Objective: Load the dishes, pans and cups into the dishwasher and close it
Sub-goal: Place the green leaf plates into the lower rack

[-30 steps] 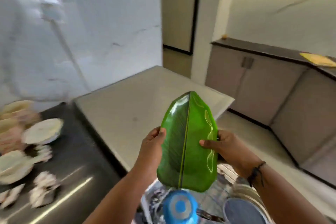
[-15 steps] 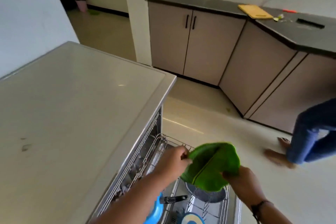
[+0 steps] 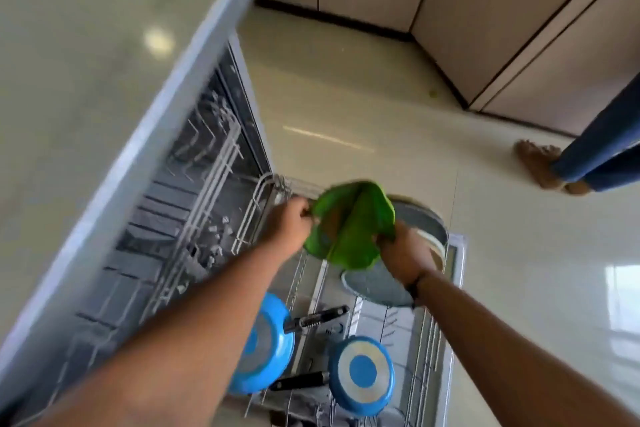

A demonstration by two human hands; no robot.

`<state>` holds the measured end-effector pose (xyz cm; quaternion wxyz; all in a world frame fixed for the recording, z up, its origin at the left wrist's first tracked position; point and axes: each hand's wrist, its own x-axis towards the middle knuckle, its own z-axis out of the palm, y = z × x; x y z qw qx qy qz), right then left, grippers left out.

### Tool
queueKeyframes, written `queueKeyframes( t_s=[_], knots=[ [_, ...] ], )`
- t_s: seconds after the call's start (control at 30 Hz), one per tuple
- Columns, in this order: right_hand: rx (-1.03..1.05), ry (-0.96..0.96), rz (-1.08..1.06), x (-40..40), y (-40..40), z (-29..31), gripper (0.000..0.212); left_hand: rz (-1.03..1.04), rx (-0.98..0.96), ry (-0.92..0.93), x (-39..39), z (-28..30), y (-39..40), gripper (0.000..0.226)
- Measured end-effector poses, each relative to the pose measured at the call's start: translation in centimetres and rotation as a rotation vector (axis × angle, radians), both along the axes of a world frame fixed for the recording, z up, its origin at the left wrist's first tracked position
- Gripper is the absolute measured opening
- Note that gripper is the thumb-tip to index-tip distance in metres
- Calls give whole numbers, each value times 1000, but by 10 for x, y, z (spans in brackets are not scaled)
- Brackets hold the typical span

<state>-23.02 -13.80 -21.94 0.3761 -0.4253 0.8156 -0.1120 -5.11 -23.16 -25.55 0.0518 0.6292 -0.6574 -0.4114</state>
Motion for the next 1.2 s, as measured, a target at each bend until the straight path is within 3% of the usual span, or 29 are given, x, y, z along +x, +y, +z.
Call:
queueKeyframes(
  t_s=[0.27,0.37,0.77,1.03,1.2],
  knots=[
    [-171,24,-91,-18,-91,-101,10,151,-181,3,-24,-84,-79,20],
    [-189,36,-7,-16,-107,-123,11,168,-198,17,-19,-104,-96,20],
    [-291,32,150,14,-134,-163,13,235,-267,29,20,-143,-116,4],
    [-343,46,227,14,-131,-171,14,241,-328,24,27,-157,-111,9],
    [-271,50,314,16,-126,-184,17,212,-257,-29,31,-164,-110,15]
  ],
)
